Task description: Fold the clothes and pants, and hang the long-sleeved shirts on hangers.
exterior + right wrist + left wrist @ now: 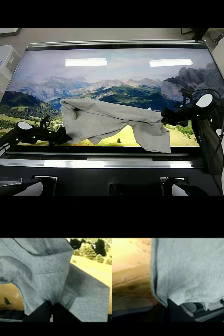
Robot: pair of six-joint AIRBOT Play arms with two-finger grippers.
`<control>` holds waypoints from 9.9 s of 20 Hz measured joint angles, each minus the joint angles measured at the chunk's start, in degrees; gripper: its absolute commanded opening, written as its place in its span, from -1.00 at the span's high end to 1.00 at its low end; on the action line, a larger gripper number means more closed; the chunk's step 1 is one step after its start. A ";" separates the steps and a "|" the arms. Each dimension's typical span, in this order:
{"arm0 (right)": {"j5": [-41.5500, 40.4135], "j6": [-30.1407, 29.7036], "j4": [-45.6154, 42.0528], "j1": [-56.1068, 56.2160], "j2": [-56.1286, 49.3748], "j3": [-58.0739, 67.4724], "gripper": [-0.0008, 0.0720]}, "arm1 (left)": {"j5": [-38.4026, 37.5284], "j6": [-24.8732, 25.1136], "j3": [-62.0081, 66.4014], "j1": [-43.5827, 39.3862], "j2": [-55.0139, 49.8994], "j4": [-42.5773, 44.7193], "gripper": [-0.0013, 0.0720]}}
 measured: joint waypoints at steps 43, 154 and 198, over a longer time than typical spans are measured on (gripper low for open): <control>5.44 9.38 15.43 -0.79 -36.57 45.31 -0.78 | 8.55 1.81 39.39 0.76 -12.37 -0.13 -0.97; 12.57 5.88 -12.02 0.44 -28.79 38.40 0.89 | -29.27 -3.28 64.26 3.02 -32.46 17.55 0.91; 18.18 -4.42 -9.51 -13.77 -5.90 -7.43 -0.59 | -17.51 11.45 1.29 11.78 -1.68 16.61 0.91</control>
